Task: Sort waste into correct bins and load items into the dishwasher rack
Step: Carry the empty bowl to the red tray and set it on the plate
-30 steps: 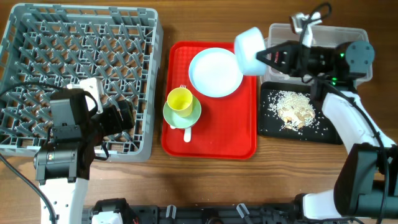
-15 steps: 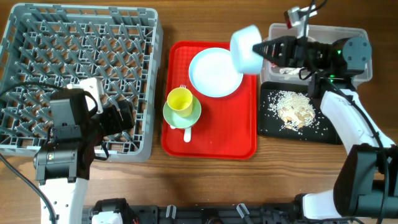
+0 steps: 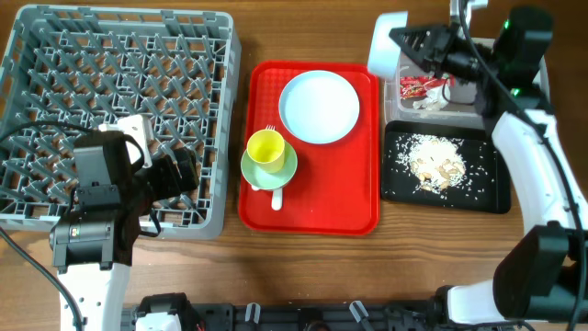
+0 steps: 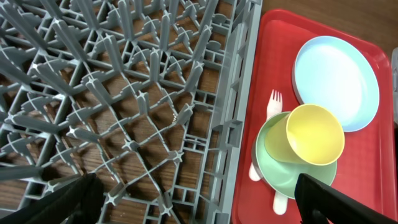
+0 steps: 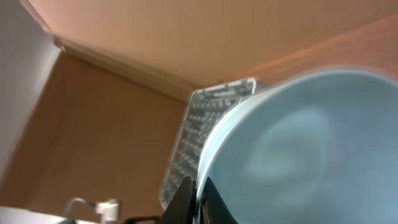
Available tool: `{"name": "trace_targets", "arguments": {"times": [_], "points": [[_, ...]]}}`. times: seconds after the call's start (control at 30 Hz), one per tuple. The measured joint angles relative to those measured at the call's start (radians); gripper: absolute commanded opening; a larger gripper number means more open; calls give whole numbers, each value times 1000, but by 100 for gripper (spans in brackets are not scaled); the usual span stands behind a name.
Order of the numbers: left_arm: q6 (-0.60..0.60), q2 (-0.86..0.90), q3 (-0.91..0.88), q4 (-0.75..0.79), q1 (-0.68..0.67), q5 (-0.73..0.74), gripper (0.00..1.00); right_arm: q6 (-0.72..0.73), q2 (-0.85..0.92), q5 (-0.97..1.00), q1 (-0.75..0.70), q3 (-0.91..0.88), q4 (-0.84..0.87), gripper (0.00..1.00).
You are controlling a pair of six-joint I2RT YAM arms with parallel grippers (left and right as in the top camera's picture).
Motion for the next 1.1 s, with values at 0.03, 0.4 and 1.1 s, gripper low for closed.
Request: {"name": "trace_targets", "arguments": {"times": [0.03, 0.4, 1.1], "points": [[0, 0, 0, 0, 0, 0, 100, -42, 0, 18, 6, 36, -68, 4], [0, 0, 0, 0, 0, 0, 100, -646, 2, 610, 273, 160, -583, 4], [0, 0, 0, 0, 0, 0, 100, -836, 389, 843, 539, 162, -508, 18]]}}
